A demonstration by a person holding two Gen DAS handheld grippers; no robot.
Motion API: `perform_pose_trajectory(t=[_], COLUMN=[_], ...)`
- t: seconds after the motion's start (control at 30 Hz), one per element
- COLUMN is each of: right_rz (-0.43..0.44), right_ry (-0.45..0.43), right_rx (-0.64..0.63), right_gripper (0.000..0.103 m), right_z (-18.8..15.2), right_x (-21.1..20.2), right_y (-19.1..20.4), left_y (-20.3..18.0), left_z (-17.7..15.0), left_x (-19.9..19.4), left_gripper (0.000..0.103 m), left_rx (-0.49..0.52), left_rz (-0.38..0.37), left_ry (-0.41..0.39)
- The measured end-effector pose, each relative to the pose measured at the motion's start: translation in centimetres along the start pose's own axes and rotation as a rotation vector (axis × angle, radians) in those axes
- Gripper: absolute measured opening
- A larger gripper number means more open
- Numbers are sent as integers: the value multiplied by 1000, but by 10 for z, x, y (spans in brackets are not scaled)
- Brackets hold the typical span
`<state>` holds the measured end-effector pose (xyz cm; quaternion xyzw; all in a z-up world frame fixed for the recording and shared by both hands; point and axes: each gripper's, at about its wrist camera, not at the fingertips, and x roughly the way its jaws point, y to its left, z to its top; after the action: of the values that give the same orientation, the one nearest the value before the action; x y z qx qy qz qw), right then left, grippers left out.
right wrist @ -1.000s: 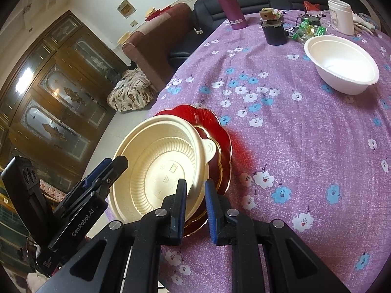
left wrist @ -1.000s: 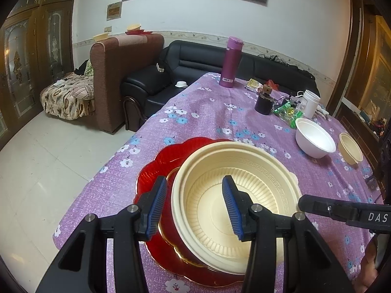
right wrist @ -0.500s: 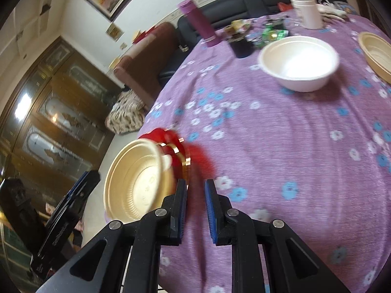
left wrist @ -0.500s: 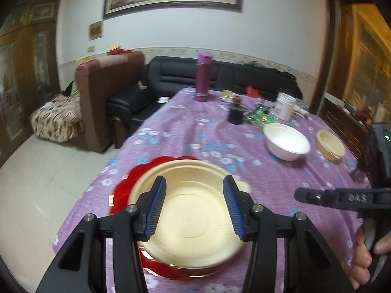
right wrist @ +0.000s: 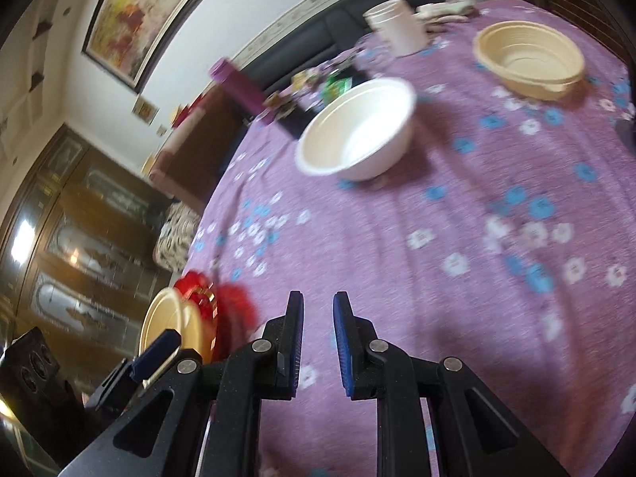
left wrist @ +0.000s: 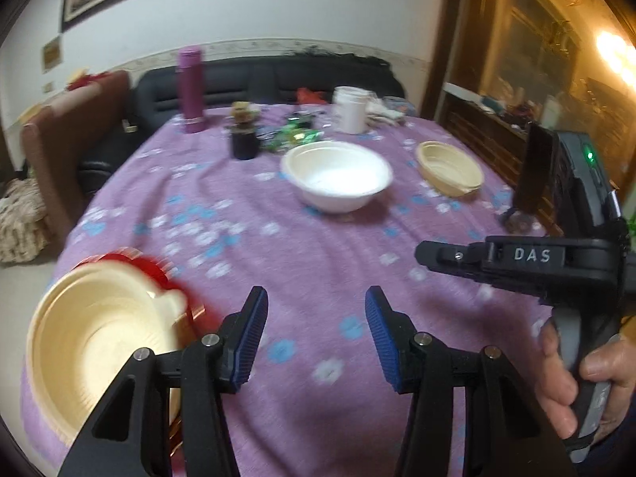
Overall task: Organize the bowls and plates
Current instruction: 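Open both tools and withdraw from the yellow bowl, then move both tools to the white disposable bowl and grip its rim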
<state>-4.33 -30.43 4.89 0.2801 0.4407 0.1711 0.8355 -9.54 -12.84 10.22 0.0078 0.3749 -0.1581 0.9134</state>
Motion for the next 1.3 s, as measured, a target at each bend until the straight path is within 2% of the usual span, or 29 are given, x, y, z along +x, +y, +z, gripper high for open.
perform_pose_trajectory(t=[0.1, 0.2, 0.27, 0.33, 0.37, 0.4, 0.5, 0.6, 0.77, 0.9, 1.0, 1.1, 1.17, 1.2, 1.23, 1.3], right_rz=[-29, -68, -96, -93, -102, -110, -105, -61, -39, -32, -48, -50, -39, -33, -24, -24], right_ry=[-57, -120, -160, -187, -199, -204, -184, -183, -171, -140, -144, -138, -138, -141, -146, -152], right_rx=[34, 47, 67, 98, 113, 126, 182, 207, 174, 132, 125, 131, 117, 106, 87, 70], right_gripper=[18, 18, 18, 18, 18, 20, 21, 21, 21, 21, 21, 21, 21, 20, 11, 10], right_z=[20, 43, 61, 77, 85, 92, 108, 116, 122, 123, 123, 123, 122, 122, 121, 120], right_x=[-13, -20, -19, -14, -9, -5, 14, 24, 44, 57, 61, 66, 70, 71, 70, 65], right_y=[-16, -24, -29, -36, -40, -45, -62, -74, -82, -79, -83, -88, -86, -84, -80, -75], left_y=[-9, -7, -3, 6, 11, 19, 44, 61, 64, 65, 61, 56, 50, 46, 41, 34], left_z=[25, 57, 74, 88, 92, 95, 100, 101, 101, 94, 94, 94, 95, 95, 95, 95], left_x=[22, 53, 72, 88, 95, 107, 126, 140, 163, 180, 189, 194, 194, 193, 191, 184], left_gripper=[53, 53, 53, 53, 53, 53, 53, 53, 53, 54, 54, 54, 45, 31, 25, 25], left_rx=[-5, -76, -126, -191, -215, -245, -339, -380, -389, -421, -395, -368, -341, -319, -293, -258], left_rz=[-18, -20, 9, -5, 13, 47, 24, 52, 36, -11, -3, -29, -43, -46, -40, -18], left_ry=[10, 8, 2, -19, -28, -29, -30, -45, -25, 6, 23, 29, 22, 19, 18, -6])
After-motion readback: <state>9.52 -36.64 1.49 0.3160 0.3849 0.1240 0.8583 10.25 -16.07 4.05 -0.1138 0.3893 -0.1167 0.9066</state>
